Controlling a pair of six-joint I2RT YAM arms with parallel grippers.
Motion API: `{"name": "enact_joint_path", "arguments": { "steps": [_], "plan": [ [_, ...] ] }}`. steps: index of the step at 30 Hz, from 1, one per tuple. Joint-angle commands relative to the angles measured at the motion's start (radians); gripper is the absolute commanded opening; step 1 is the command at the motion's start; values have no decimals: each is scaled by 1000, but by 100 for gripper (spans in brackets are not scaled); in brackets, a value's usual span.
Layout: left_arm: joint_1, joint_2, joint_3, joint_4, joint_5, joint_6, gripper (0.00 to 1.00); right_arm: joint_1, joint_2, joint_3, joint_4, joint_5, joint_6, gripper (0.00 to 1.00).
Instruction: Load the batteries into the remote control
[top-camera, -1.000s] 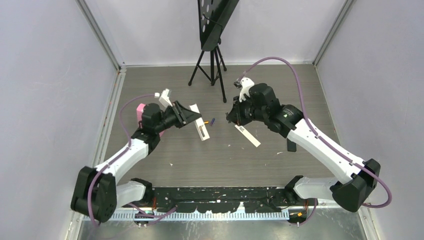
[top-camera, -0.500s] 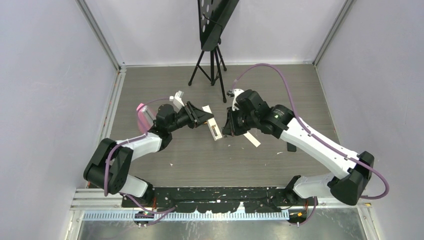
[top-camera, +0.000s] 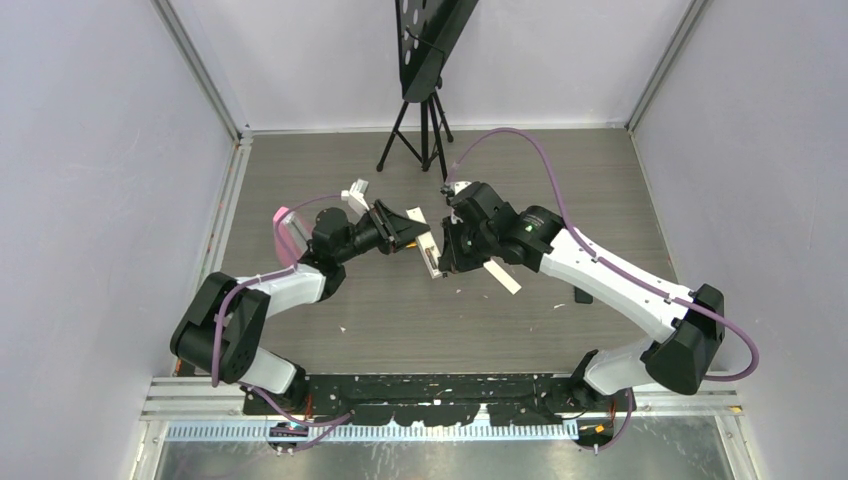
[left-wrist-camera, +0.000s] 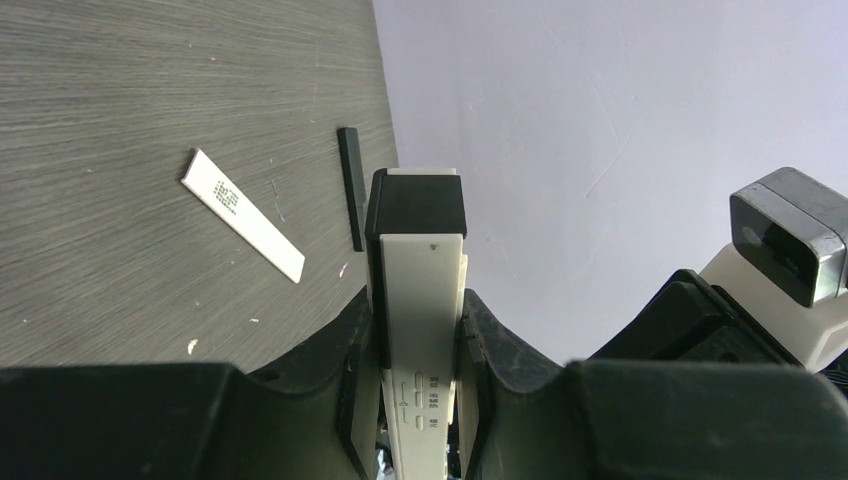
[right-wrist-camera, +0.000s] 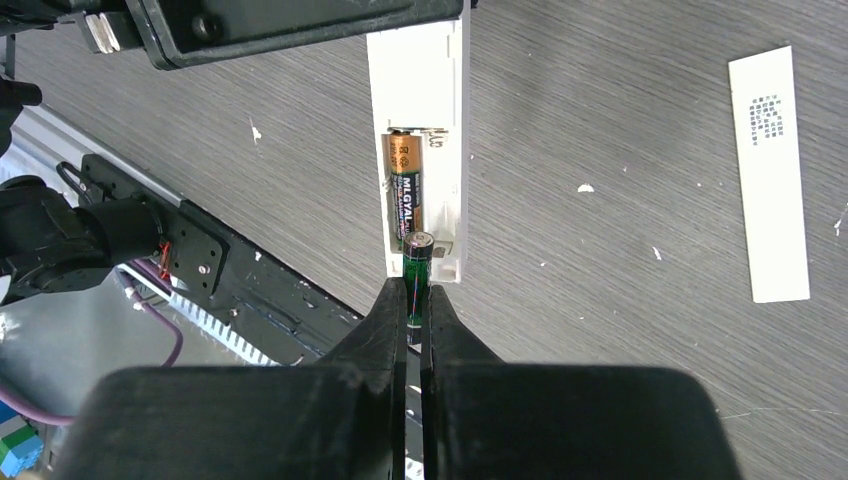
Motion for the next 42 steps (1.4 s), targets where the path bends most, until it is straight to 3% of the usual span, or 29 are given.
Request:
{"name": "enact_joint_path", "arguments": {
  "steps": [1,12,21,30,36,42],
  "plan": [
    [-2,-20,30,80,20,-8,0,8,2,46,33,23,-23,0],
    [-2,-30,33,82,44,-31,0,11,43,69,43,22,-92,2],
    [-2,-36,26,69,51,-31,0,20,57,53,62,90,-103,14],
    [-2,-35,26,74,50,-37,0,22,74,47,89,47,-95,16],
    [-2,-37,27,72,47,-37,0,22,73,55,68,62,-88,23],
    [-2,-34,28,69,42,-34,0,22,39,54,61,97,-64,40]
  ]
}}
